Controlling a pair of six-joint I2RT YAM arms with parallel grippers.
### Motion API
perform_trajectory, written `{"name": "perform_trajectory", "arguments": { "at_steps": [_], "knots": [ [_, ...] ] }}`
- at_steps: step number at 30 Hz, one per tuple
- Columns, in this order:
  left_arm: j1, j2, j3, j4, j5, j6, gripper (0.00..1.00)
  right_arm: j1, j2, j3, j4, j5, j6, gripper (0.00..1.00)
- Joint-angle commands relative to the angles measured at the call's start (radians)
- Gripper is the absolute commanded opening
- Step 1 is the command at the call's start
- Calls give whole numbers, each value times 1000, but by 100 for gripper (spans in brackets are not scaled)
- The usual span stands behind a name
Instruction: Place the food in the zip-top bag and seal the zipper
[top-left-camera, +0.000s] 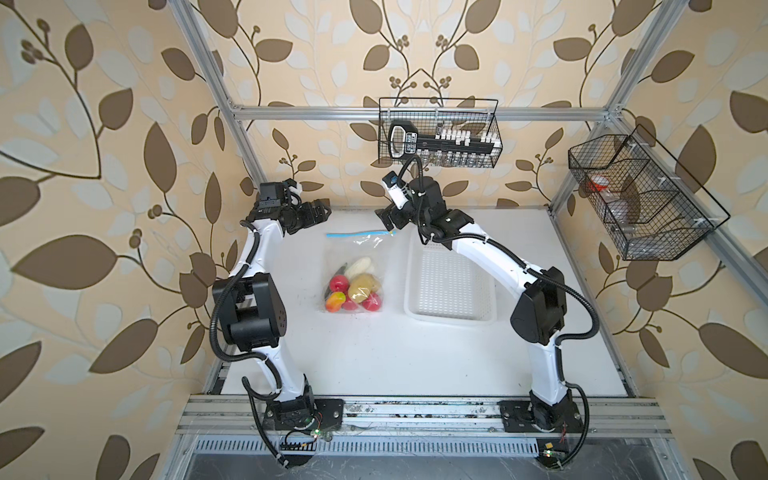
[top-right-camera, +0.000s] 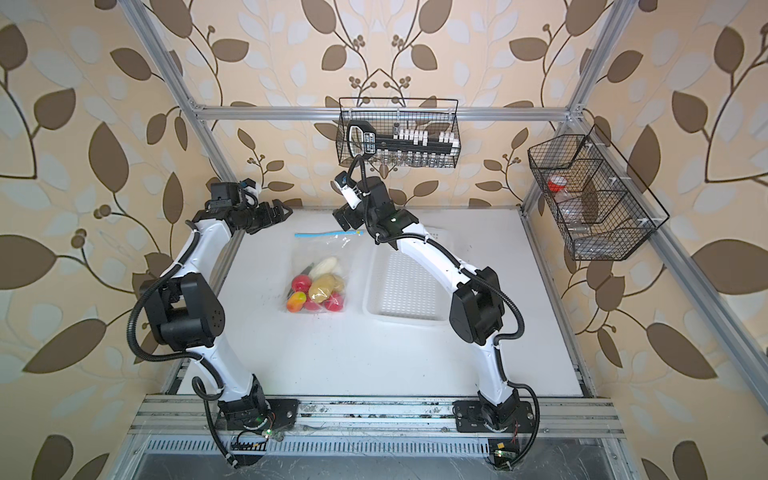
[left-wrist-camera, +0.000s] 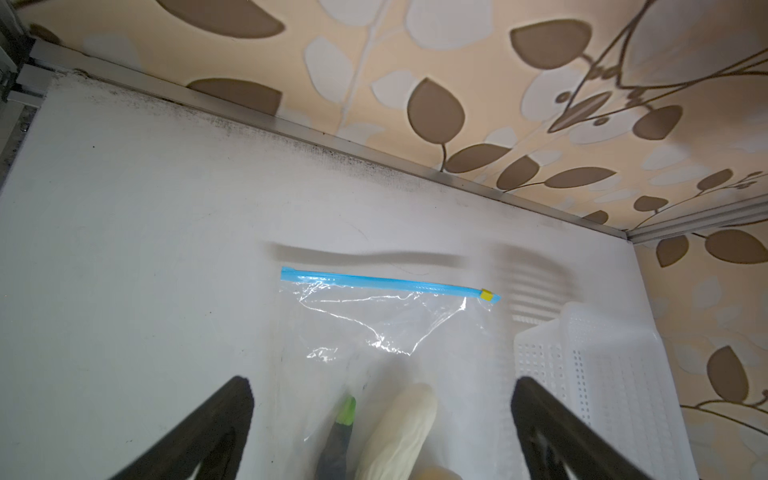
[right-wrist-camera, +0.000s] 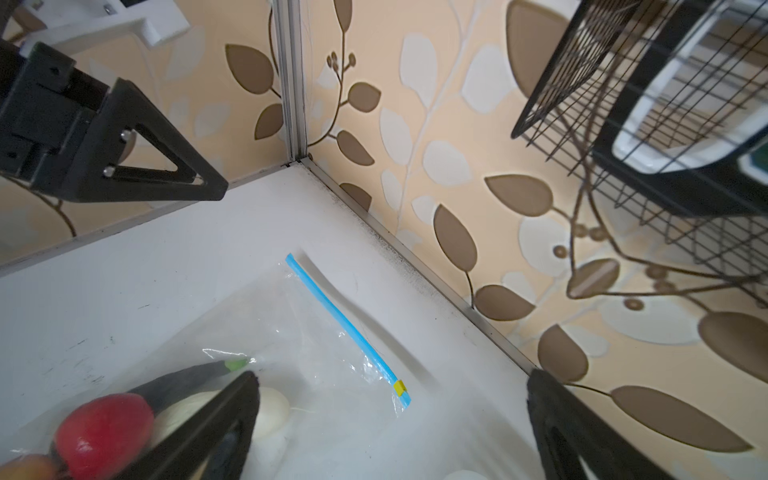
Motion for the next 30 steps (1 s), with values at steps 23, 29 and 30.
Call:
{"name": "perform_trajectory", "arguments": {
  "at_steps": [23,29,30],
  "knots": [
    [12,-554,-673,360,-17,20,99,-179,-578,-758,78,-40,123,100],
    [11,-595,-768,429,-70,-7,99,-271,-767,-1004,167,23,144,100],
    [10,-592,-779,444,-85,-20,99,-284,-792,-1028,173,42,152,100]
  ]
}}
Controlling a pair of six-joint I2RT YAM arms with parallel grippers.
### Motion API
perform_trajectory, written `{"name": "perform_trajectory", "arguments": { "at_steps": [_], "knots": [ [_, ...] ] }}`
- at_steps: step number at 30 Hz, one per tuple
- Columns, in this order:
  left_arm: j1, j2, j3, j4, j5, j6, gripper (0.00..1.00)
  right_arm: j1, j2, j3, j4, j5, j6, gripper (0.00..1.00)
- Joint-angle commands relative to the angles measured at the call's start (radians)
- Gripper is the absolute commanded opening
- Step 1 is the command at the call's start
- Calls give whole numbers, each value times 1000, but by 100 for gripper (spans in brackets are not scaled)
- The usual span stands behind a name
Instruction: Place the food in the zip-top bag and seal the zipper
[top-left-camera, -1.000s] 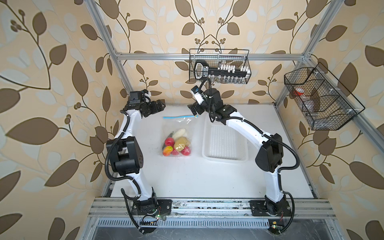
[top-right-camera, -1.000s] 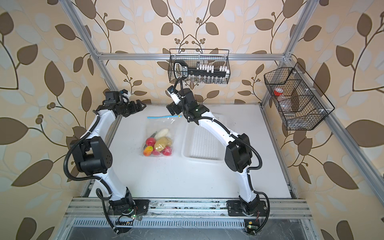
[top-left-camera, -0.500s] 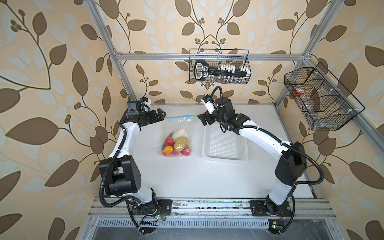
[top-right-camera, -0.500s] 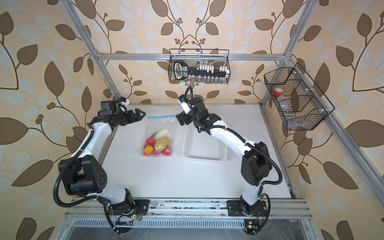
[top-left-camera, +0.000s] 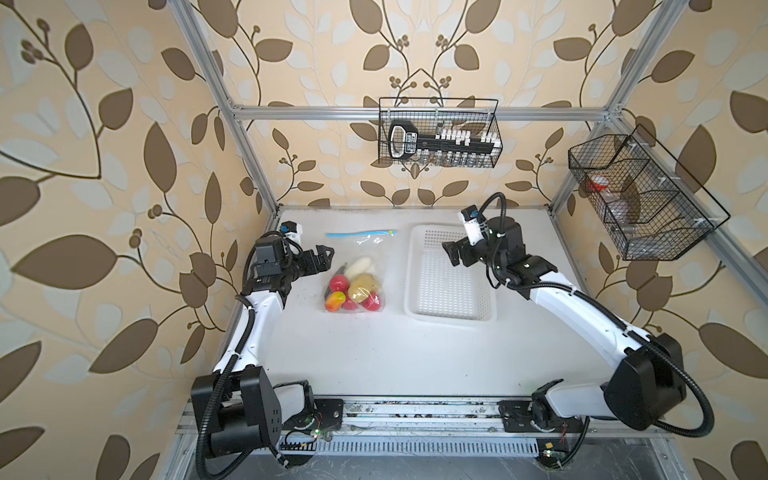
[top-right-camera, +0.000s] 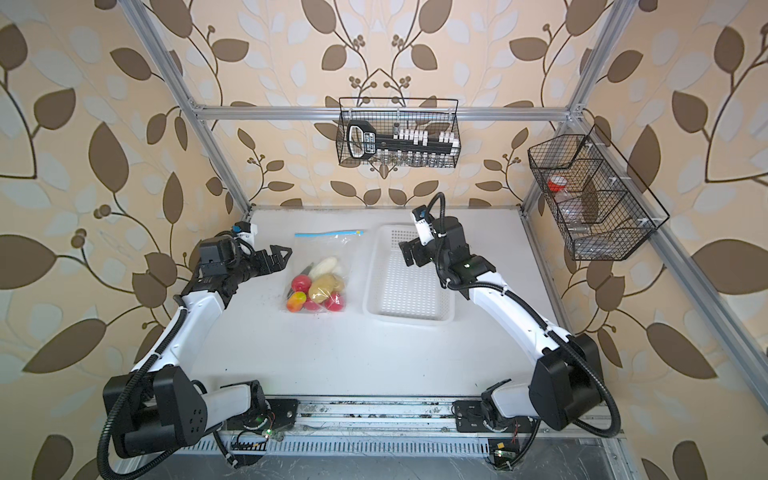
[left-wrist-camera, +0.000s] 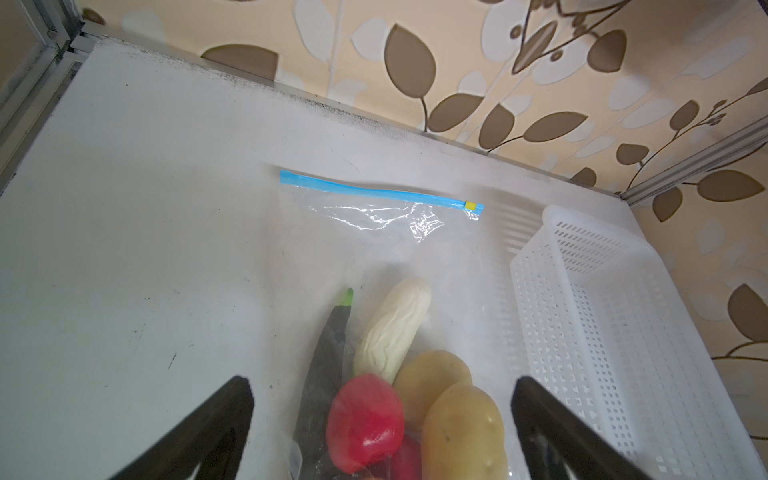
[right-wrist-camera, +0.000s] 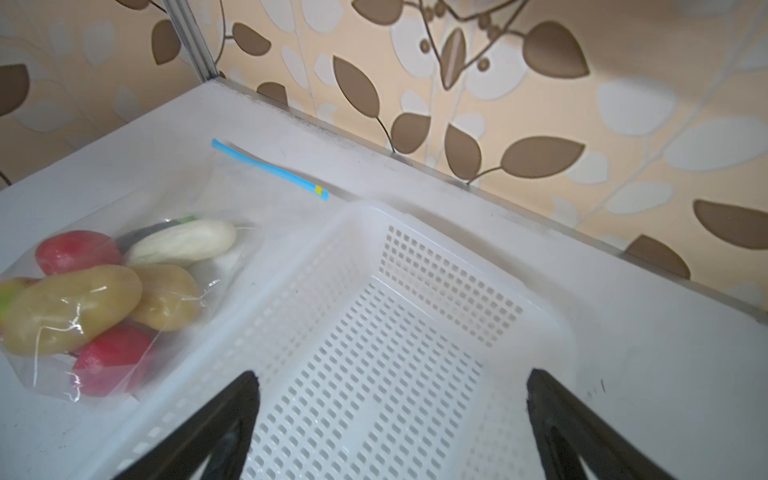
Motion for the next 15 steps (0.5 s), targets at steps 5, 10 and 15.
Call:
{"name": "perform_trajectory", "arguments": {
  "at_steps": [5,10,15],
  "knots": [
    [10,-1,-88,181,-136,-34,99,-73,-160,-155,90,148,50,100],
    [11,16,-157,232,-202,-39,99,-123,-259,-272,128,253,73,100],
    [11,7,-293,396,-221,-46,99,-208,-347,-379,167,344,126,100]
  ]
}}
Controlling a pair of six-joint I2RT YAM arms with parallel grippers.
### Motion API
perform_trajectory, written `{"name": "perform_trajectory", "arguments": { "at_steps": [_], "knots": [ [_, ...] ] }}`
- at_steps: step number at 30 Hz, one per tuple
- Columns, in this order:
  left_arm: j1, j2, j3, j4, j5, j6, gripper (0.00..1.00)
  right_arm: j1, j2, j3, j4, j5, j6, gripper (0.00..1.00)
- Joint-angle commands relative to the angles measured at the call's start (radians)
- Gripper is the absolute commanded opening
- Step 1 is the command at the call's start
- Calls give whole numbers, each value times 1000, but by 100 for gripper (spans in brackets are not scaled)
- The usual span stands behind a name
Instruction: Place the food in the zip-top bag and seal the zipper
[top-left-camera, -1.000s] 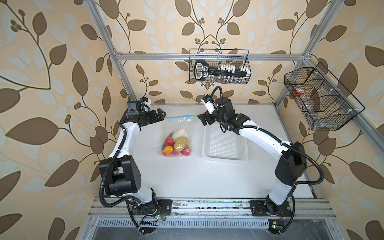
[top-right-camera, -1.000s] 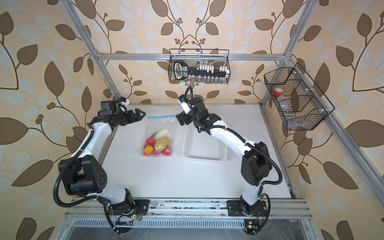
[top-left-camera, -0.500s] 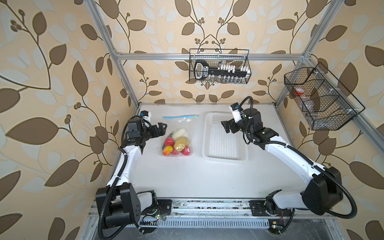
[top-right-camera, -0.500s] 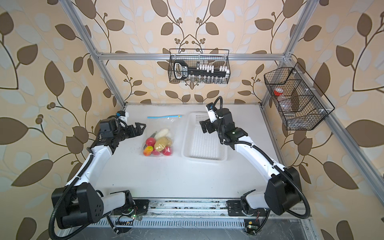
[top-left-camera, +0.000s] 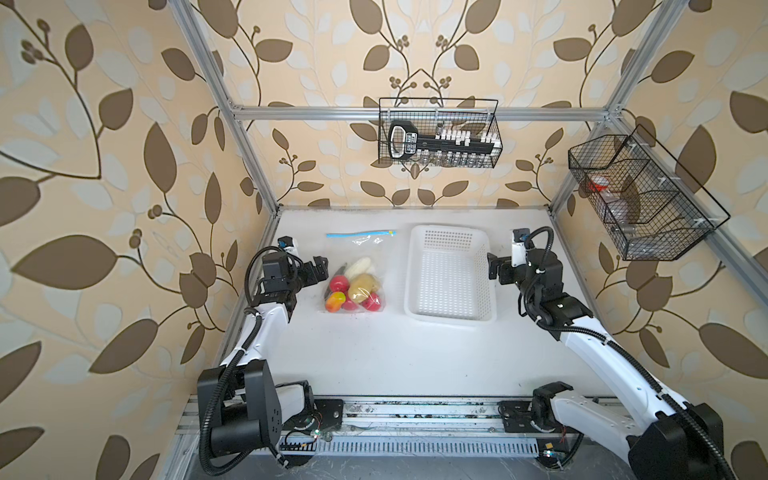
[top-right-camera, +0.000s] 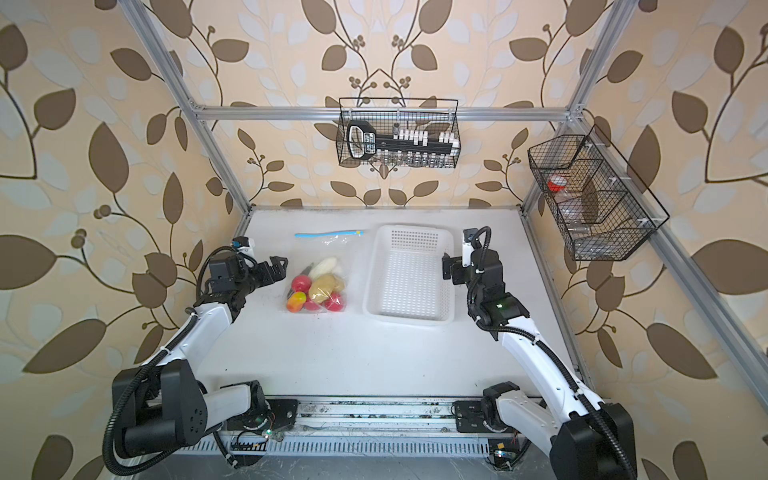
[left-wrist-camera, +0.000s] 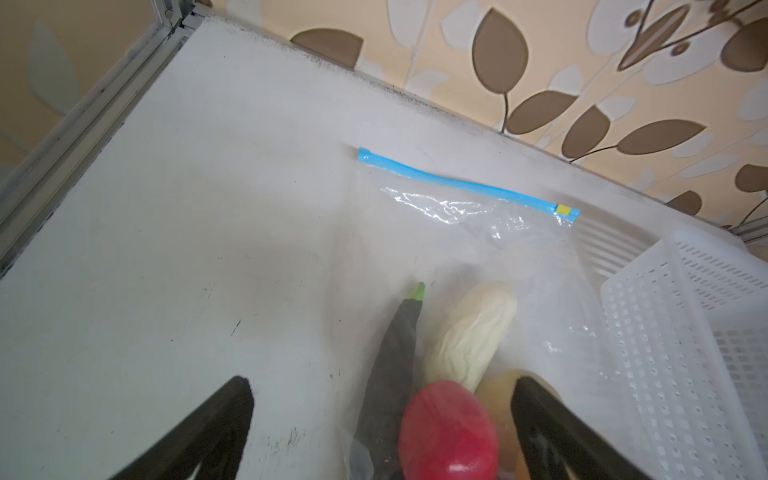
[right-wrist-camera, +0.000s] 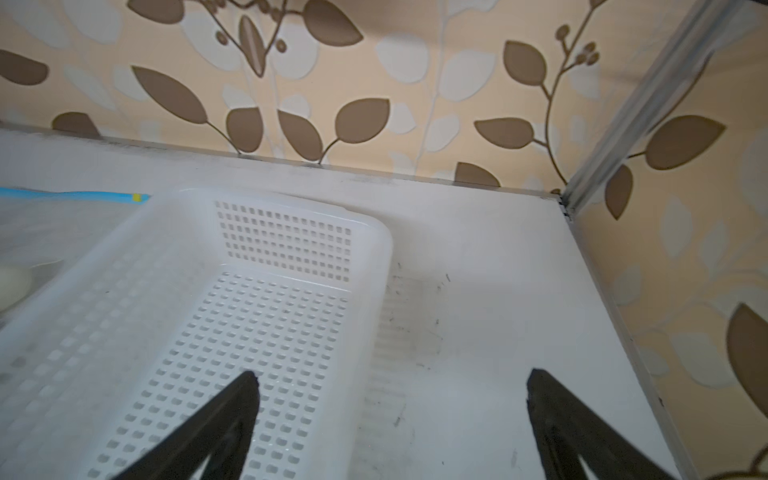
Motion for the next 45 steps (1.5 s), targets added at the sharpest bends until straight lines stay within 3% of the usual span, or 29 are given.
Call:
{"name": "perform_trajectory", "arguments": {
  "at_steps": [1,4,11,15,20,26,32,39,45],
  "knots": [
    [11,-5,-93,203,-57,-10,99,-56,-60,-65,59,87,61,100],
    [11,22,-151,306,-94,1,99,-96,-110,-128,100,89,70,100],
    [10,92,-154,338,-109,-5,99,-112,-145,-242,210,139,64,100],
    [2,130,-235,544,-167,16,99,-116,-119,-280,286,85,47,100],
    [-3,170,-269,623,-183,16,99,-117,-104,-282,293,100,40,100],
    [-42,316,-417,1048,-114,77,99,-117,-89,-320,322,107,49,100],
    [-46,283,-285,735,-187,60,99,-120,-109,-417,423,178,60,100],
    [-52,289,-267,710,-186,65,99,-125,-115,-513,579,113,33,100],
    [-57,287,-263,703,-195,68,99,-125,-1,-555,744,83,29,100]
  ]
}}
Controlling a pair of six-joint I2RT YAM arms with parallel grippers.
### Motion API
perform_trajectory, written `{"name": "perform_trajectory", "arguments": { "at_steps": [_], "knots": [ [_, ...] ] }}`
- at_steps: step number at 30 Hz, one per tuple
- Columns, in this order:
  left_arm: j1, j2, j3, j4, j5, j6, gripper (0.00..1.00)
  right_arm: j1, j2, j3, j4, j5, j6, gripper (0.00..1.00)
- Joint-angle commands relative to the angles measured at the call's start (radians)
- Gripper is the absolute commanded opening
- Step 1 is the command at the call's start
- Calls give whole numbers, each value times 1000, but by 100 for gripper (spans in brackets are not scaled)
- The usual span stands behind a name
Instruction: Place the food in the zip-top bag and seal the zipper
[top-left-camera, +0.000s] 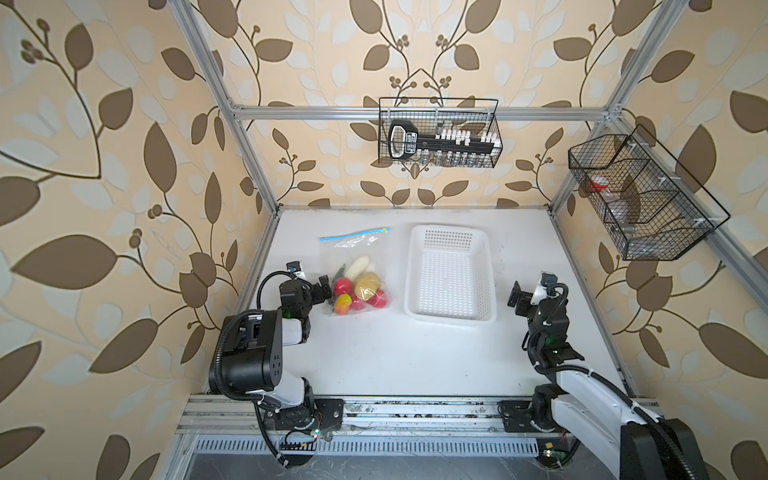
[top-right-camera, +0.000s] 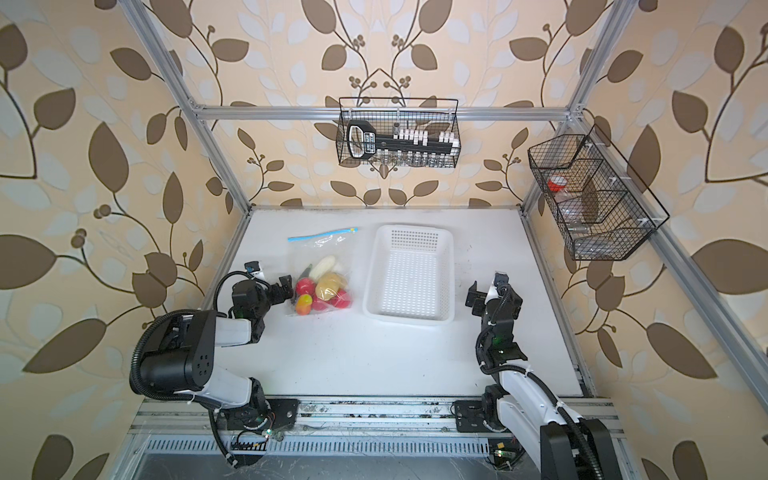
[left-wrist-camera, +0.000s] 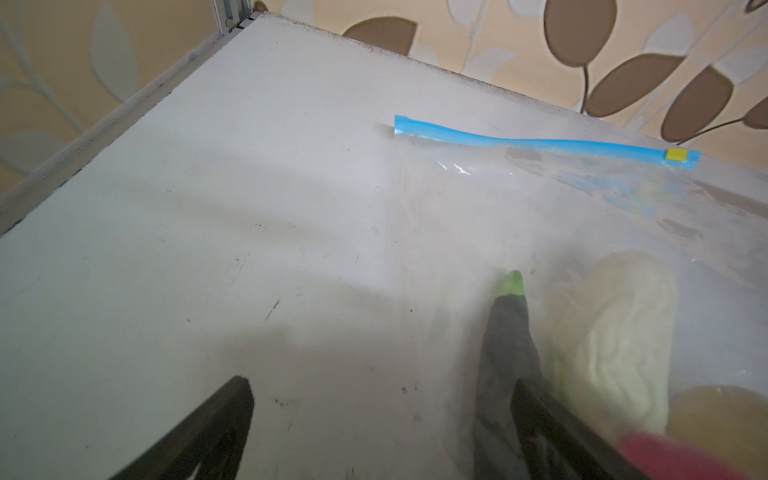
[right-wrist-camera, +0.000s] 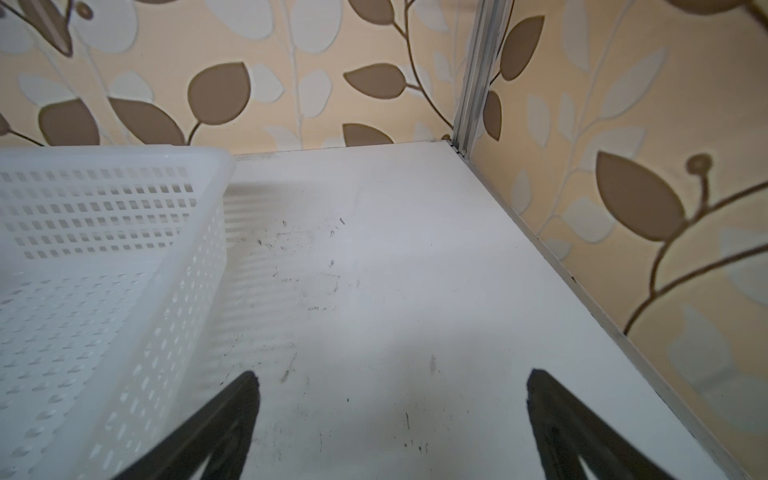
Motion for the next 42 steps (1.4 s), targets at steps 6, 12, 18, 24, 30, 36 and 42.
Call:
{"name": "perform_trajectory", "arguments": {
  "at_steps": [6,12,18,24,30,36,42],
  "knots": [
    [-13,-15,25,-1,-23,23,99,-9,146,10,226,-65,-16,100],
    [-22,-15,32,-14,-38,27,99,-10,289,-10,410,-202,-86,100],
    [-25,-14,36,-20,-44,28,99,-29,394,-10,502,-159,-51,100],
    [-30,-12,43,-32,-33,39,99,-37,396,31,425,-186,-52,100],
    [-45,-8,59,-61,-32,59,99,-42,397,34,420,-193,-48,100],
    [-45,-8,60,-61,-33,59,99,-42,389,30,419,-193,-48,100],
    [-45,-8,60,-61,-33,59,99,-40,391,30,421,-193,-50,100]
  ]
}}
